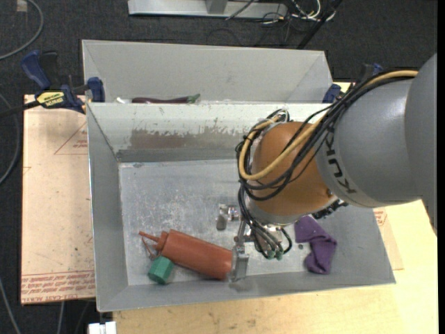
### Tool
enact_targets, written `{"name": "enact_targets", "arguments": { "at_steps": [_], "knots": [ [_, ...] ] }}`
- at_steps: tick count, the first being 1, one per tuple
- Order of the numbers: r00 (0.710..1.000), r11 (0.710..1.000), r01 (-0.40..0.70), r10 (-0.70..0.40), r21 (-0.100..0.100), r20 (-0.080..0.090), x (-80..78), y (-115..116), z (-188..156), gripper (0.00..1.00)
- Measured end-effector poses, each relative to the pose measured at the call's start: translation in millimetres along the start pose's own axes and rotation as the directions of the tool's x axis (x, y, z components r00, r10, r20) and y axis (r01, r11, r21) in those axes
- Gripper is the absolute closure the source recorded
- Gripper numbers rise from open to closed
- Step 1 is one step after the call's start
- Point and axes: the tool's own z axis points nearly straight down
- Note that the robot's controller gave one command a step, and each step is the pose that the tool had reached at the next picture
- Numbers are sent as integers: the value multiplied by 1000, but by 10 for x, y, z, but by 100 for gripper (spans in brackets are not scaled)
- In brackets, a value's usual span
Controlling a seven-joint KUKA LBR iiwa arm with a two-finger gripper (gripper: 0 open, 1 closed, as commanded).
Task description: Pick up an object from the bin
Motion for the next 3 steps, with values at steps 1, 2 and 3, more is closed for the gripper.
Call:
{"name": "enact_targets", "arguments": {
  "at_steps": [1, 2, 3],
  "knots": [
    [1000, 1000, -2, 2, -1, 7, -19, -3, -38, 0],
    [989, 989, -147, 147, -2, 1, -60, 134, 640, 100],
    [989, 989, -147, 147, -2, 0, -60, 133, 640, 100]
  ]
}}
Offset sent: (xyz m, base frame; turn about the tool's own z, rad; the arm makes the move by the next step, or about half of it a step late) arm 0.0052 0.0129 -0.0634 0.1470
